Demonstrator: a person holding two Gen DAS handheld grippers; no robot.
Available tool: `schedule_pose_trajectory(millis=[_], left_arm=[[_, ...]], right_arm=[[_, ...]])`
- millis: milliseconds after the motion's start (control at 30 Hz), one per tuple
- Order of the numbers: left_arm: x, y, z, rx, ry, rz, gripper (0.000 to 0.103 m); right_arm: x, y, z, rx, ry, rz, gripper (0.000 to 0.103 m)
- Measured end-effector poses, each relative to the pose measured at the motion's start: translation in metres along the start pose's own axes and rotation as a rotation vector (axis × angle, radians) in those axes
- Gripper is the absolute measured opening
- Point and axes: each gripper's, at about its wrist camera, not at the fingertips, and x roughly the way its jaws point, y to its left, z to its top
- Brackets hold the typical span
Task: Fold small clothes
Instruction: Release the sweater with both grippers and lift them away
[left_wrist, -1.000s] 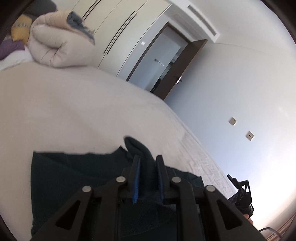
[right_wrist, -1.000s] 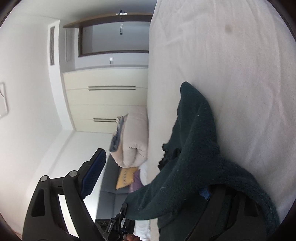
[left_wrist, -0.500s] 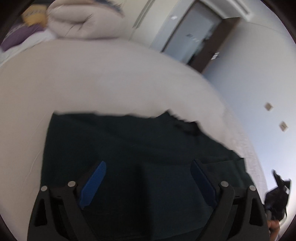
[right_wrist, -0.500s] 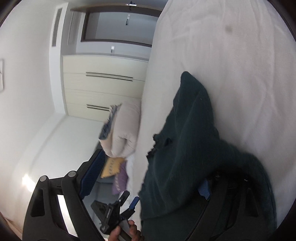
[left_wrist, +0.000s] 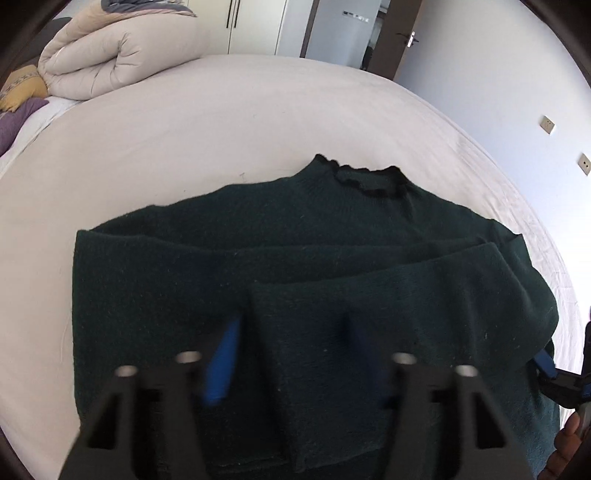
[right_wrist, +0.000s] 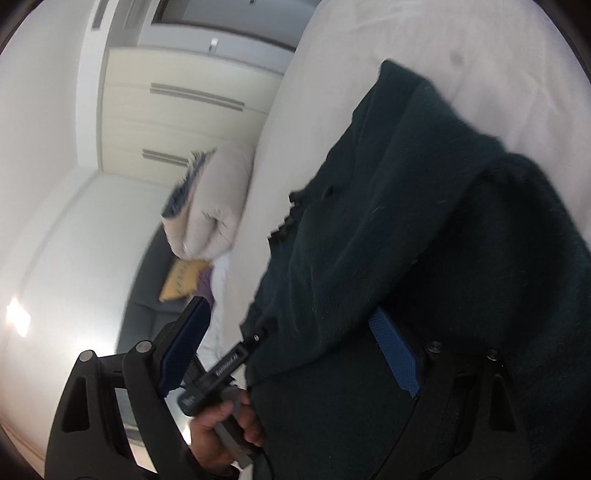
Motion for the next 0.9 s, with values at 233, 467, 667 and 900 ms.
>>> schedule_pose_trajectory(millis=[233, 467, 667, 900], left_arm=[[-0.012, -0.001, 0.005, -0.010, -0.018, 0.002, 0.009], [-0.059, 0.000, 0.030, -0.077, -0.166, -0.069, 0.009], [-0.072, 0.001, 0.044, -0.078, -0.215, -0.088, 0.009], [-0.010, 0.025, 0.018, -0.065, -0.001, 0.023, 0.035]], right_arm=[[0.027, 0.010, 0.014, 0.022, -0.013, -0.033, 0.077], [0.009, 0.038, 0.030, -0.083, -0.075, 0.072, 0.054], [0.006, 0.043, 0.042, -0.110, -0.102, 0.113, 0.054], [0.024, 0.002, 0.035, -0.005, -0.035, 0.003, 0.054]])
